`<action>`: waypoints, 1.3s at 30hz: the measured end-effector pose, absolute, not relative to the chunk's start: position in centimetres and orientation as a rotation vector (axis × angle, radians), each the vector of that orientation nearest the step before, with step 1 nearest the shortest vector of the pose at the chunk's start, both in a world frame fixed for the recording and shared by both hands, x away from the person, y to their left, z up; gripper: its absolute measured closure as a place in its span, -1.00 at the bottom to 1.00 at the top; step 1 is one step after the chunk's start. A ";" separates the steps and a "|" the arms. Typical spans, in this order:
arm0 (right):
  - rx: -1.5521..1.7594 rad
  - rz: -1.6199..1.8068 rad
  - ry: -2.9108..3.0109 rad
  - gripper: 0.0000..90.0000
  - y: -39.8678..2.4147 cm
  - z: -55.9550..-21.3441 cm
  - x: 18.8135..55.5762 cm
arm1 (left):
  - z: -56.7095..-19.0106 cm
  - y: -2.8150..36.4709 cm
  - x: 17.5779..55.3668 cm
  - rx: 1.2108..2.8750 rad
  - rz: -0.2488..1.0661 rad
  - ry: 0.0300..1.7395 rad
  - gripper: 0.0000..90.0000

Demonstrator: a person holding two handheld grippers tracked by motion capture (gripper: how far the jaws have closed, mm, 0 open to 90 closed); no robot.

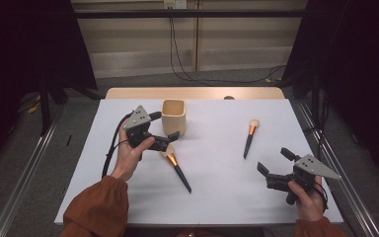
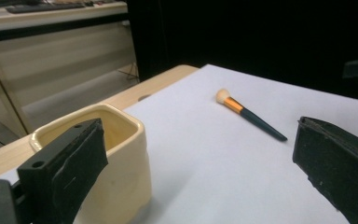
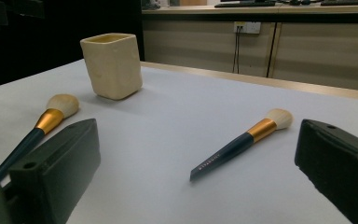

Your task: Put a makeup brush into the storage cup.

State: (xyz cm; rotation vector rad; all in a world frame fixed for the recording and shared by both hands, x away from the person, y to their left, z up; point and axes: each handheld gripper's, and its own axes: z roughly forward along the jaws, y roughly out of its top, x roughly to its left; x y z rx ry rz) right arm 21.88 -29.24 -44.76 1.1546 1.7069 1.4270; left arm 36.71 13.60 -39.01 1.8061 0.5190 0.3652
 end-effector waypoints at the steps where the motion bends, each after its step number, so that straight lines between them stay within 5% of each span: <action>1: 1.155 1.427 1.707 -1.00 -29.2 -44.8 21.9 | -39.0 13.6 36.8 1.816 0.360 0.517 -0.94; 39: 1.151 1.425 1.725 -1.00 -29.1 -44.8 21.9 | -39.8 12.1 37.9 2.532 0.100 0.343 -0.89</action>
